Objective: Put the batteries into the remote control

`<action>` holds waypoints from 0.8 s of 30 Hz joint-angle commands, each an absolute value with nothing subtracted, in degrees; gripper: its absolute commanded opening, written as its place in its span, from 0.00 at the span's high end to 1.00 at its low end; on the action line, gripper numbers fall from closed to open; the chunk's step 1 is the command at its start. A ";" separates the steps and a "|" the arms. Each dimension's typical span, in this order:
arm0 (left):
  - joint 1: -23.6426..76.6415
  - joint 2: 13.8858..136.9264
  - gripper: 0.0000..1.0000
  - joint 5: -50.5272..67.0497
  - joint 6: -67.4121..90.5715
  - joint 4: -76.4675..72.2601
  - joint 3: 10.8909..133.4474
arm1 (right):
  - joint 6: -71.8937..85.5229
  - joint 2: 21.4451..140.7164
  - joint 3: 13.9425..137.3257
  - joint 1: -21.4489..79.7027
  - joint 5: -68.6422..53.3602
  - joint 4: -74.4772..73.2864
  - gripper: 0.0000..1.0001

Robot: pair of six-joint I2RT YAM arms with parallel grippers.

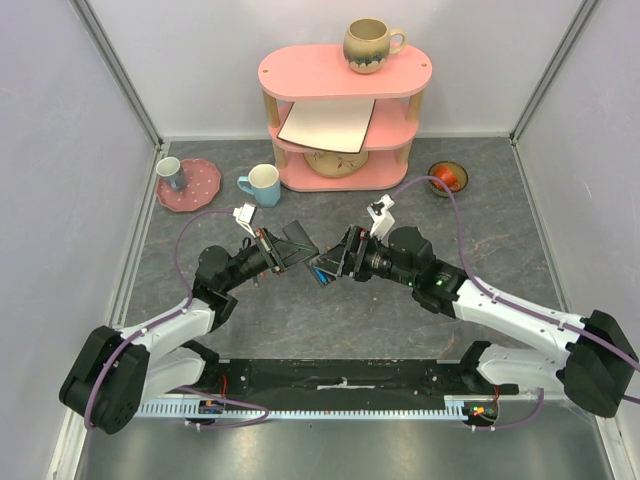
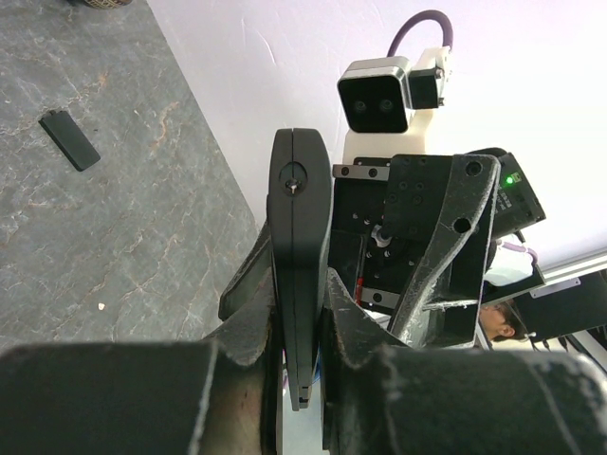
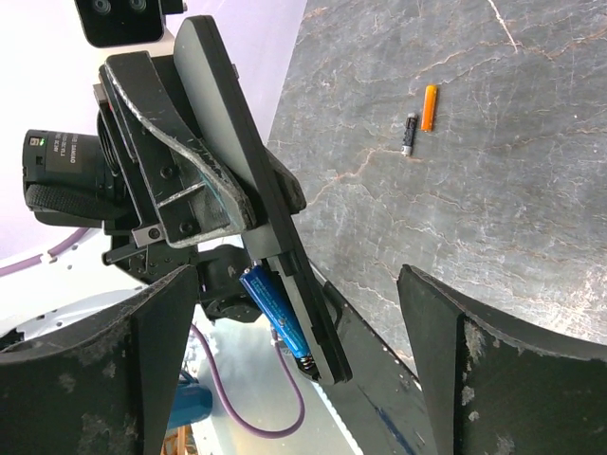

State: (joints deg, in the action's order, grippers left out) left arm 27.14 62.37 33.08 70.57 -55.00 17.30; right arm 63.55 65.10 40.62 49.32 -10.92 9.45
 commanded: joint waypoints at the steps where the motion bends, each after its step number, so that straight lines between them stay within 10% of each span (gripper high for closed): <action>1: 27.25 61.44 0.98 32.52 68.64 -58.27 18.72 | 66.88 65.56 39.64 48.96 -11.34 13.27 0.07; 24: 27.25 60.65 0.98 31.64 68.82 -58.36 18.98 | 68.82 67.15 37.18 48.52 -10.72 14.32 0.20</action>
